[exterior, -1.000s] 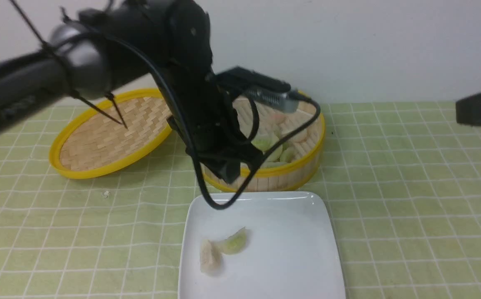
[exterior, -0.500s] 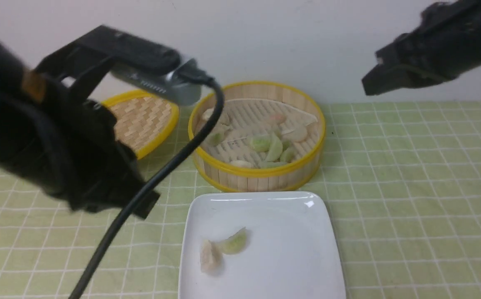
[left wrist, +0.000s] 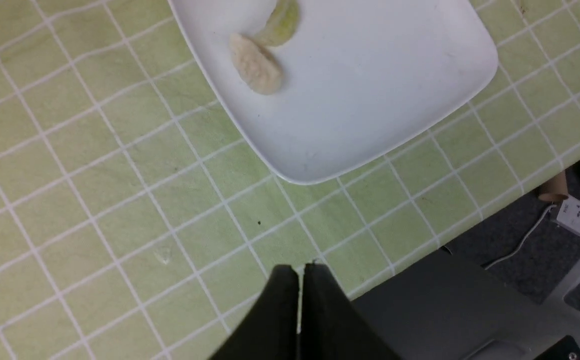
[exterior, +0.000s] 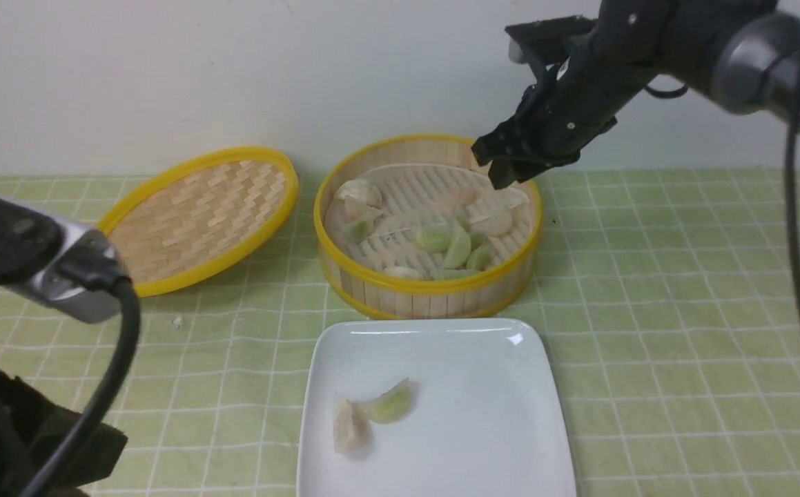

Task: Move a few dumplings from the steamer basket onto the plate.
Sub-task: Use the right arm to grab a dumpling from inside the steamer

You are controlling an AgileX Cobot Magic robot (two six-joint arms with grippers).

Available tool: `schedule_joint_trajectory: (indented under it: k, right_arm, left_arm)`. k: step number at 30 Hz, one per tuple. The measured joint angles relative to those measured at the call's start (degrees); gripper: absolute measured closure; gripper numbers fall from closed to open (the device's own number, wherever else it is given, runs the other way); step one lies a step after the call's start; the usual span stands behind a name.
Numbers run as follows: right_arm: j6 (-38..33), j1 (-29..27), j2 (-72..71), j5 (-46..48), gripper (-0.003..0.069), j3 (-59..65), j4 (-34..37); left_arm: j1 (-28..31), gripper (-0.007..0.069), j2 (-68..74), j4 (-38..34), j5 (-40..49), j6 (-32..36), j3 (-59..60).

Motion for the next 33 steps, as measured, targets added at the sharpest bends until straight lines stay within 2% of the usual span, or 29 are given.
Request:
schedule_joint_trajectory:
  k: [5,7,15,21,27,28,30,33]
  right_arm:
    - [2.2,0.0,6.8,-0.3,0.0263,-6.6,-1.9]
    - [2.7,0.0,8.8,-0.3,0.0231,-7.7,-2.8]
    - [3.8,0.1,13.0,-2.1,0.0214,-8.5,-2.4]
    - [3.9,0.1,13.4,-2.2,0.0295,-8.8,-1.5]
    - [3.9,0.1,13.4,-1.9,0.0309,-8.8,-1.5]
    - [3.8,0.1,13.4,-1.8,0.0332,-8.9,-1.5]
    - [3.8,0.1,13.4,-0.5,0.0453,-8.8,-1.9]
    - [3.8,0.1,12.4,0.7,0.0444,-8.8,-1.9]
  left_arm:
    - [0.0,0.0631,-3.6,3.2,0.6,-2.7,0.0]
    - [0.0,0.0631,-4.4,4.5,0.6,-3.7,0.0]
    - [0.0,0.0631,-5.2,6.2,0.7,-4.9,0.0]
    - [0.0,0.0631,-5.2,6.3,0.7,-4.9,0.0]
    - [0.0,0.0631,-5.2,7.3,0.7,-4.9,0.0]
    - [0.0,0.0631,-5.2,7.3,0.7,-4.9,0.0]
    - [0.0,0.0631,-5.2,7.4,0.7,-4.9,0.0]
    - [0.0,0.0631,-5.2,7.4,0.8,-4.9,0.0]
